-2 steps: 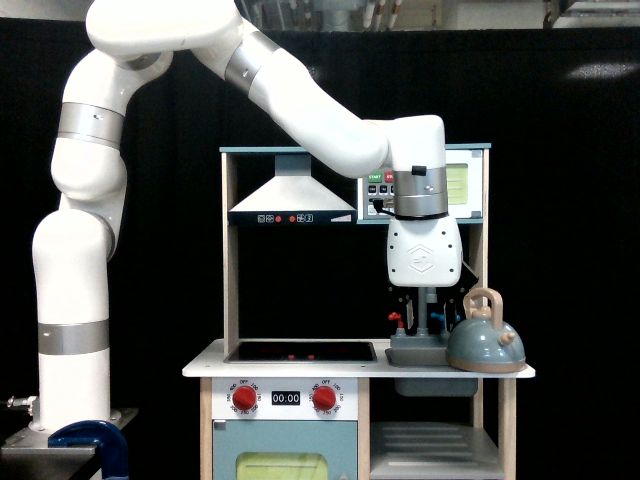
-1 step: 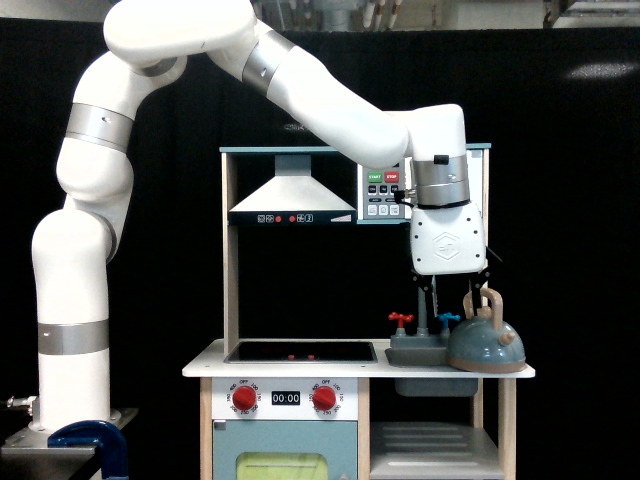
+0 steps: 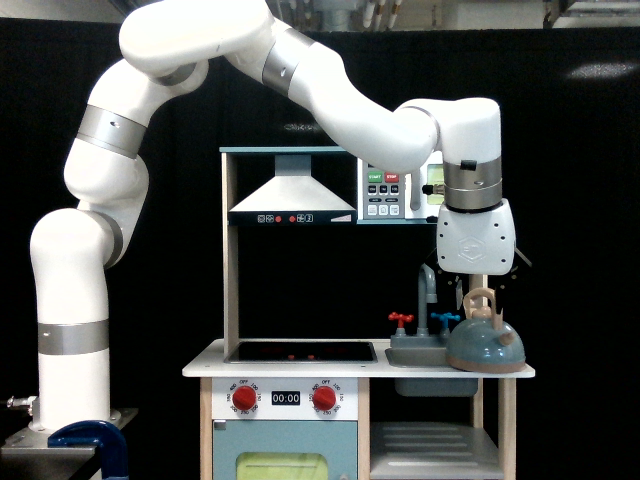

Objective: Place the teapot on the stove

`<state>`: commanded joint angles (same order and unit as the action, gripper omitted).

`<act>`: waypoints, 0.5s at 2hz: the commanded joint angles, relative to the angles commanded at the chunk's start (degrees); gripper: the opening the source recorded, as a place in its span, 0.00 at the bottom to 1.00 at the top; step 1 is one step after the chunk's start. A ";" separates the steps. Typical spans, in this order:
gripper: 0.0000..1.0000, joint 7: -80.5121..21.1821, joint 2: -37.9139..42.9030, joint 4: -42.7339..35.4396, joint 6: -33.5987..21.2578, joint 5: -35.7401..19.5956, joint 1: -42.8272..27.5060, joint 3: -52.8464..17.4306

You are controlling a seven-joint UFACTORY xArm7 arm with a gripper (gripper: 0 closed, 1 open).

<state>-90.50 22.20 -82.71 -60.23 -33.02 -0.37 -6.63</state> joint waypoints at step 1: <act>1.00 -6.04 8.93 -14.35 -10.81 -2.53 5.31 4.77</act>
<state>-96.54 31.13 -97.05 -71.04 -35.55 4.94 -1.86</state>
